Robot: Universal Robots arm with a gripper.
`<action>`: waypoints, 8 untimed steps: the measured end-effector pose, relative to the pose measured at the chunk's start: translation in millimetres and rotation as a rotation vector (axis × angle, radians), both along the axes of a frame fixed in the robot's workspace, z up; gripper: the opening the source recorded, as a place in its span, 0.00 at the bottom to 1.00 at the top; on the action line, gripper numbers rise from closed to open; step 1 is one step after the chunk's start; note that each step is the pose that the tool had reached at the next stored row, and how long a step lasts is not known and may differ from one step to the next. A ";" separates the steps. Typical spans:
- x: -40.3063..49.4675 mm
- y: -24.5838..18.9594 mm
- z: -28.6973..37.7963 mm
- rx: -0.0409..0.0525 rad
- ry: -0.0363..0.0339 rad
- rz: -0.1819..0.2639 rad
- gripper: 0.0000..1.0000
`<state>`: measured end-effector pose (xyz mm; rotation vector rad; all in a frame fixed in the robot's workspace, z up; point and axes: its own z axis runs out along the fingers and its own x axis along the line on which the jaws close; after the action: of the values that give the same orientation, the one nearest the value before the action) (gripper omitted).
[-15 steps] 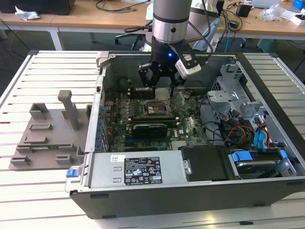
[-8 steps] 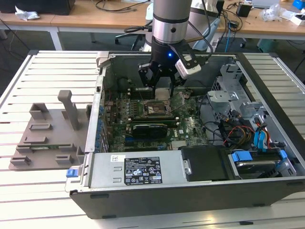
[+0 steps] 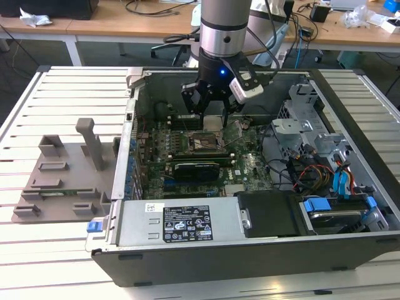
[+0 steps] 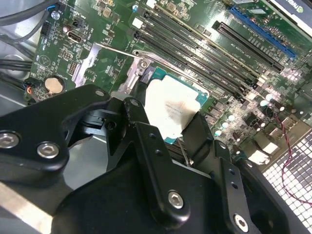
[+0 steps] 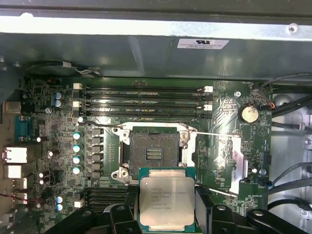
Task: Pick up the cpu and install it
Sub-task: 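Place the cpu into insertion slot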
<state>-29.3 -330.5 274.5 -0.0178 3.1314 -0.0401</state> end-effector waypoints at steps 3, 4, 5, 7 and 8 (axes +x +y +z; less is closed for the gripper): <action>0.0 0.0 -0.1 0.0000 0.0000 -0.037 0.55; 0.0 0.0 -0.1 0.0000 0.0000 -0.054 0.55; 0.0 0.0 -0.2 0.0000 0.0000 -0.076 0.55; 0.0 0.0 -0.4 -0.0001 0.0001 -0.141 0.55; 0.0 0.0 -0.4 -0.0001 0.0000 -0.152 0.55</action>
<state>-29.3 -330.5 274.1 0.2203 3.1256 -0.0413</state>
